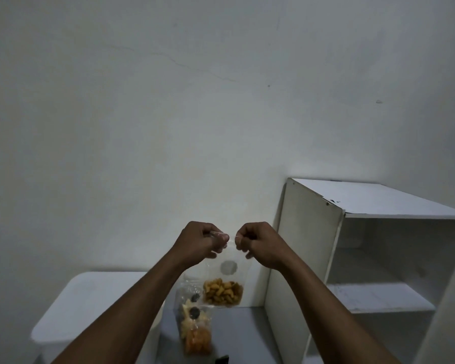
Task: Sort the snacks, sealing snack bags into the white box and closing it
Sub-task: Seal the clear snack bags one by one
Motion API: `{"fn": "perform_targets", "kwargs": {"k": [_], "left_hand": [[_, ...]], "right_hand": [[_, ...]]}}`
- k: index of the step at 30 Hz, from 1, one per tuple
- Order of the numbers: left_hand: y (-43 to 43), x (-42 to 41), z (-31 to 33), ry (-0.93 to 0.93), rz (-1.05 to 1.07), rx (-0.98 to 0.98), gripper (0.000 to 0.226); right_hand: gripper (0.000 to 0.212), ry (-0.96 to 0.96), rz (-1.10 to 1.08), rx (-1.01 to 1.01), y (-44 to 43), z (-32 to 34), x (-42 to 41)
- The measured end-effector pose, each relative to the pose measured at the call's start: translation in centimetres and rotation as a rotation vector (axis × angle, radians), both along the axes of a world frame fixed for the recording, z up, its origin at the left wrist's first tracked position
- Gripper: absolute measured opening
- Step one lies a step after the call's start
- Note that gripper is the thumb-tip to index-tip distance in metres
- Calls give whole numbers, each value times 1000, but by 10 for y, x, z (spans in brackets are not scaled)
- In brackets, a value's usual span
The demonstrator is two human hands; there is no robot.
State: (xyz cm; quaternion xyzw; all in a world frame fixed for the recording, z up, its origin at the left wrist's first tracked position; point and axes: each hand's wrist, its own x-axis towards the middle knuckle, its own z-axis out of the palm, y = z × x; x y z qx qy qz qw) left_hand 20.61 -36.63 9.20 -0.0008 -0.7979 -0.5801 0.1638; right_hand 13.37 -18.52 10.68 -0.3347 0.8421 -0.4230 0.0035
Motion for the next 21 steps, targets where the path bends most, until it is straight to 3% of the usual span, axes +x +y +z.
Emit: {"fn": "perform_targets", "kwargs": {"k": [3, 9, 16, 21], "left_hand": [[-1, 1, 3, -20, -23, -79, 9], [-12, -3, -2, 21, 74, -185, 10], [-12, -7, 5, -1, -36, -281, 5], [-14, -14, 2, 19, 24, -359, 16]], "right_hand": [[11, -1, -2, -38, -1, -1, 0], [14, -216, 57, -149, 3, -6, -2], [10, -123, 5, -131, 1, -10, -7], [13, -177, 72, -102, 0, -11, 0]]}}
